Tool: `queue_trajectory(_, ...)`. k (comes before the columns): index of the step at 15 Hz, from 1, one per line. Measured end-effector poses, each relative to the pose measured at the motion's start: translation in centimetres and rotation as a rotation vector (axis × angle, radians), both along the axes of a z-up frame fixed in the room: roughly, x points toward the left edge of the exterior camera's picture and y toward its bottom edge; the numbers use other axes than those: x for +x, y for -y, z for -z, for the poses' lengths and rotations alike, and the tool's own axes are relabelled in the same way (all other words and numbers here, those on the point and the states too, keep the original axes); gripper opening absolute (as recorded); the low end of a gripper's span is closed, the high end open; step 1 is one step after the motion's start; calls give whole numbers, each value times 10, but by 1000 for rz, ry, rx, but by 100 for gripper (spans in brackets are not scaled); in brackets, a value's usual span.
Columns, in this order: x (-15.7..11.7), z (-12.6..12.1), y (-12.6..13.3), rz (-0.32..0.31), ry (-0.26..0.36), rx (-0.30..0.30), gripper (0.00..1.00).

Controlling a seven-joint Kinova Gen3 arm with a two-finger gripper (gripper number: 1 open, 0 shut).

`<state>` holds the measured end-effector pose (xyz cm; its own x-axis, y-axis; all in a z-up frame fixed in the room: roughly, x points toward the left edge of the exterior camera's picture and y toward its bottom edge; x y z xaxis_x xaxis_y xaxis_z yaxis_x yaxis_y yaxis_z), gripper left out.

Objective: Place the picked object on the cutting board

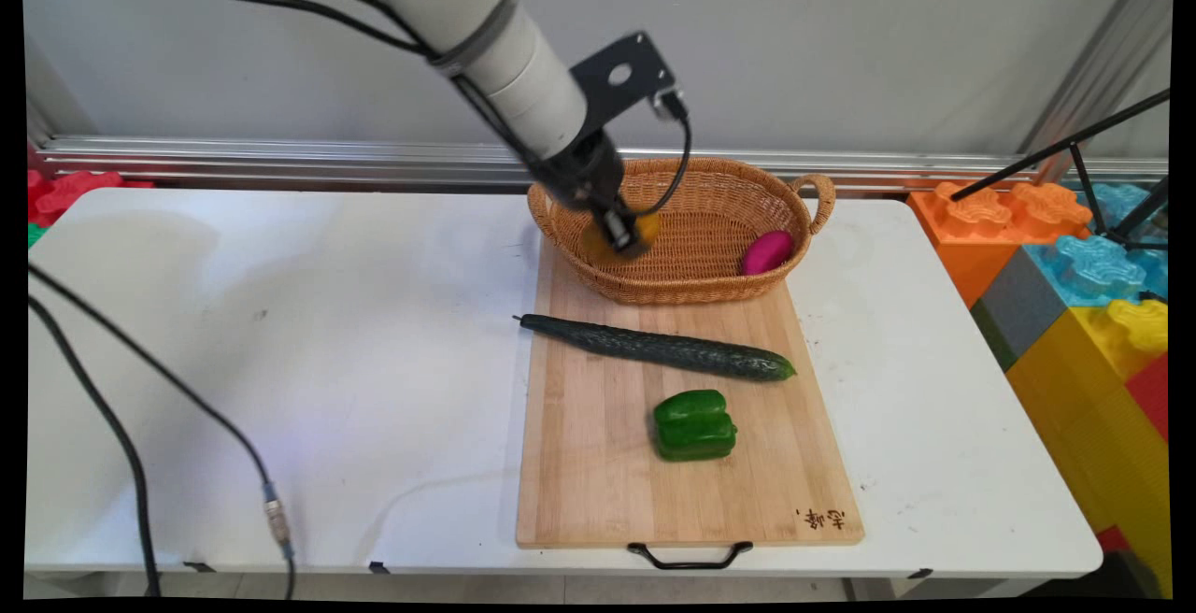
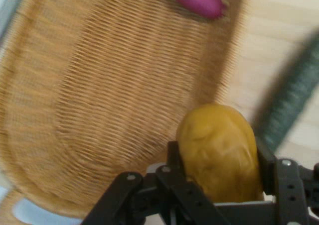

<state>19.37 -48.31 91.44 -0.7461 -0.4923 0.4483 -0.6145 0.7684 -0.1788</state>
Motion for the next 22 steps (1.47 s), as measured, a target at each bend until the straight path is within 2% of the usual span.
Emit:
queue_trajectory(5, 15, 19, -29, 107, -6, 103, 0)
queue_trajectory(12, 28, 84, -36, 206, -24, 198, 0)
queue_trajectory(19, 28, 124, -40, 271, -60, 240, 0)
queue_trajectory(20, 28, 125, -40, 279, -63, 238, 100)
queue_trajectory(22, 27, 127, -40, 295, -69, 234, 100)
